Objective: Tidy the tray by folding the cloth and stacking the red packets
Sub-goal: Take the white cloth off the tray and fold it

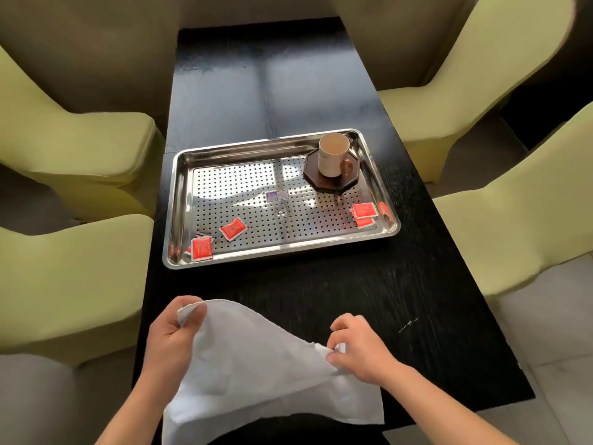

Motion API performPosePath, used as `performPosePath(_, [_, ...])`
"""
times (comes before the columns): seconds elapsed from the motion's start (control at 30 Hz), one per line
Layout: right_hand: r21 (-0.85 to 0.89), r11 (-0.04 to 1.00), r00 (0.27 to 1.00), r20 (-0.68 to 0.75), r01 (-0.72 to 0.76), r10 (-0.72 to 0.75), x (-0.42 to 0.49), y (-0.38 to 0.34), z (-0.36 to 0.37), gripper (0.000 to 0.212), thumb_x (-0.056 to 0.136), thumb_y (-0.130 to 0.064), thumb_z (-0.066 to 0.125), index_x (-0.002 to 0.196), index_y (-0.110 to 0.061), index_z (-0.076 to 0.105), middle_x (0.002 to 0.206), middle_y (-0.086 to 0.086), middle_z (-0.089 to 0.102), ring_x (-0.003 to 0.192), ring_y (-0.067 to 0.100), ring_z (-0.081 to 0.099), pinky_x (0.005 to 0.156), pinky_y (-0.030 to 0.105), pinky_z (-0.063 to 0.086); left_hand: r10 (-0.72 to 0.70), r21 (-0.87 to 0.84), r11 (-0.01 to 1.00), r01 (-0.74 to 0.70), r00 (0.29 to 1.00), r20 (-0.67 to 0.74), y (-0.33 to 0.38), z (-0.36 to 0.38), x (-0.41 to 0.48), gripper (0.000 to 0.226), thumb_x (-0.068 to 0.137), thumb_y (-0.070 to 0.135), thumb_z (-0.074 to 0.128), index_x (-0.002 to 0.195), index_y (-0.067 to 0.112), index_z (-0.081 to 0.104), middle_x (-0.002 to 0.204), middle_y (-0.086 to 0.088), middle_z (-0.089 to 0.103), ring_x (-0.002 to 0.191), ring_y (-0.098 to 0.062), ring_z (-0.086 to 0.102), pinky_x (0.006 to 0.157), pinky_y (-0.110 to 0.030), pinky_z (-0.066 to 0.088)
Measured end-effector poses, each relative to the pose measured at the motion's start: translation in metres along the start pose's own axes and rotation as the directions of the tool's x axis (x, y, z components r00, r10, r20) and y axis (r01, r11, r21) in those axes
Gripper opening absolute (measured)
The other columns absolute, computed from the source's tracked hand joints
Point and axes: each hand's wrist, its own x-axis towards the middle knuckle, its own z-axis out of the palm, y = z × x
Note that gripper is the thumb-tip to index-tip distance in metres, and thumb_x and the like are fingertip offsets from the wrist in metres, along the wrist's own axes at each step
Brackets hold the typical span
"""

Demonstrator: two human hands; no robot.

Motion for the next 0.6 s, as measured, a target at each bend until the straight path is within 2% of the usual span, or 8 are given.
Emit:
performPosePath(0.07, [0.136,0.991,0.996,-0.093,0.008,0.005,-0.010,0.007,-0.012,0.008,0.086,-0.034,0.068,0.088,-0.026,0.069,0.128,-0.020,0.054,0.120,0.001,0.043,0.101,0.027,0.038,-0.030,-0.019,0.999,0.029,0.999,-0.025,-0.005,-0.007,-0.003,0.019,0.091,0.040,0.066,0.092,0.022,0.069,0.080,0.001,0.064,0.077,-0.020,0.056,0.070,-0.042,0.045])
performPosePath(0.13, [0.320,0.947,0.978,-0.193,-0.015,0.081,-0.021,0.011,-0.028,0.004,0.092,-0.033,0.064,0.089,-0.035,0.065,0.106,-0.025,0.066,0.100,-0.003,0.057,0.087,0.028,0.048,-0.060,-0.043,0.997,0.057,0.996,-0.069,-0.010,-0.014,-0.007,0.015,0.091,0.036,0.065,0.090,0.022,0.069,0.078,0.002,0.066,0.076,-0.017,0.058,0.069,-0.041,0.046])
performPosePath(0.2, [0.425,0.905,0.943,-0.299,-0.004,0.145,-0.028,0.014,-0.046,0.010,0.094,-0.039,0.062,0.086,-0.041,0.059,0.087,-0.022,0.067,0.079,0.002,0.062,0.069,0.028,0.049,-0.075,-0.067,0.996,0.067,0.989,-0.129,-0.013,-0.019,-0.010,0.016,0.089,0.037,0.066,0.087,0.021,0.070,0.076,0.004,0.069,0.069,-0.008,0.062,0.061,-0.030,0.052])
performPosePath(0.3, [0.350,0.932,0.873,-0.479,0.092,0.094,-0.021,0.010,-0.070,0.010,0.096,-0.044,0.058,0.087,-0.042,0.054,0.094,-0.019,0.065,0.087,-0.003,0.061,0.066,0.022,0.048,-0.082,-0.078,0.995,0.068,0.977,-0.198,-0.015,-0.014,-0.002,0.022,0.091,0.040,0.066,0.084,0.019,0.069,0.071,0.006,0.069,0.060,-0.001,0.060,0.051,-0.016,0.048])
performPosePath(0.4, [0.240,0.960,0.782,-0.623,0.147,0.036,0.012,0.003,-0.085,0.015,0.095,-0.035,0.062,0.087,-0.027,0.052,0.100,-0.009,0.059,0.086,0.007,0.059,0.065,0.027,0.045,-0.061,0.033,0.997,0.074,0.957,-0.285,-0.021,0.003,0.027,0.021,0.095,0.036,0.061,0.079,0.024,0.065,0.067,0.014,0.065,0.057,-0.001,0.055,0.051,-0.018,0.044])
performPosePath(0.47, [0.181,0.981,0.791,-0.609,0.067,0.058,0.036,0.002,-0.089,0.017,0.092,-0.028,0.067,0.094,-0.016,0.055,0.106,0.002,0.056,0.090,0.019,0.057,0.071,0.035,0.047,-0.133,0.071,0.984,0.163,0.939,-0.318,-0.031,0.011,0.045,0.010,0.094,0.034,0.062,0.092,0.026,0.068,0.083,0.010,0.071,0.075,-0.015,0.065,0.065,-0.036,0.053])
performPosePath(0.5, [0.156,0.988,0.815,-0.573,-0.001,0.092,0.045,0.003,-0.087,0.023,0.091,-0.027,0.069,0.103,-0.012,0.057,0.112,0.006,0.055,0.097,0.024,0.056,0.079,0.038,0.048,-0.202,0.109,0.962,0.250,0.923,-0.328,-0.038,0.012,0.049,0.016,0.094,0.032,0.063,0.107,0.025,0.067,0.097,0.002,0.072,0.088,-0.023,0.067,0.075,-0.042,0.054])
performPosePath(0.6, [0.184,0.975,0.835,-0.510,-0.127,0.205,0.047,0.016,-0.075,0.044,0.090,-0.027,0.070,0.128,-0.009,0.055,0.131,0.011,0.052,0.121,0.030,0.049,0.099,0.040,0.042,-0.411,0.254,0.830,0.497,0.852,-0.324,-0.068,0.009,0.034,0.048,0.092,0.027,0.064,0.137,0.019,0.051,0.127,-0.010,0.061,0.108,-0.029,0.061,0.084,-0.040,0.048])
